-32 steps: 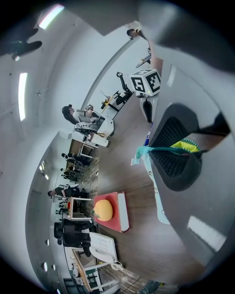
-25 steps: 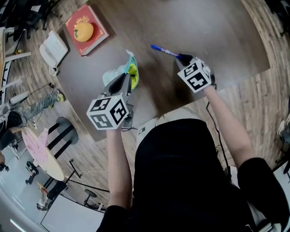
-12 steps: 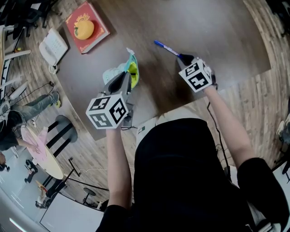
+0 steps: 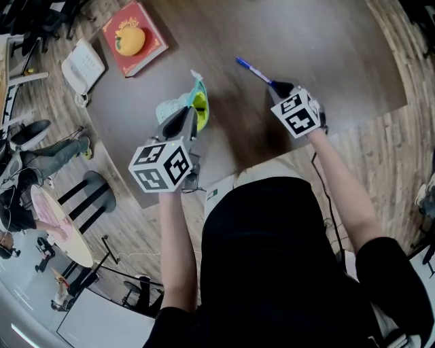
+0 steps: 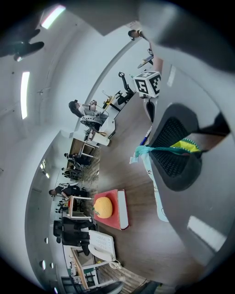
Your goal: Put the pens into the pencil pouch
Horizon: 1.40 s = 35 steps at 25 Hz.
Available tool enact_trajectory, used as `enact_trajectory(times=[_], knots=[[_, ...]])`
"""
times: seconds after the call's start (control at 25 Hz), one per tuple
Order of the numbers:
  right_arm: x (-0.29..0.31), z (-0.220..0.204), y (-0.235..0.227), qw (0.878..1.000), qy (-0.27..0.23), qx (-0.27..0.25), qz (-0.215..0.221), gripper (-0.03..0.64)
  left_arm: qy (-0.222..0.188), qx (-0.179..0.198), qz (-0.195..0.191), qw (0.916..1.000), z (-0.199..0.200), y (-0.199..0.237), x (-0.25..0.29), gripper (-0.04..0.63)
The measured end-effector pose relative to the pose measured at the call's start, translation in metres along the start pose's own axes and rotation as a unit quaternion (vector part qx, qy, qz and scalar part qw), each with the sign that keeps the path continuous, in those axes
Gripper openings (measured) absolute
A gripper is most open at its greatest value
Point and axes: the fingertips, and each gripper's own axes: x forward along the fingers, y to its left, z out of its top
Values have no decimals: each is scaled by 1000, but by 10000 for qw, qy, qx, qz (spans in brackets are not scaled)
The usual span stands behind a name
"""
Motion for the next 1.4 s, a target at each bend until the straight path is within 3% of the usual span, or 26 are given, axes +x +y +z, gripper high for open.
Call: enact_trajectory(times=[0.6, 1.4], knots=[[-24, 10, 11, 9997, -254, -20, 4, 41, -160, -83, 63, 9998, -9, 4, -16, 23], [-95, 57, 46, 9958, -890, -145, 133, 41, -488, -368, -2, 9981, -13, 6, -33, 23]])
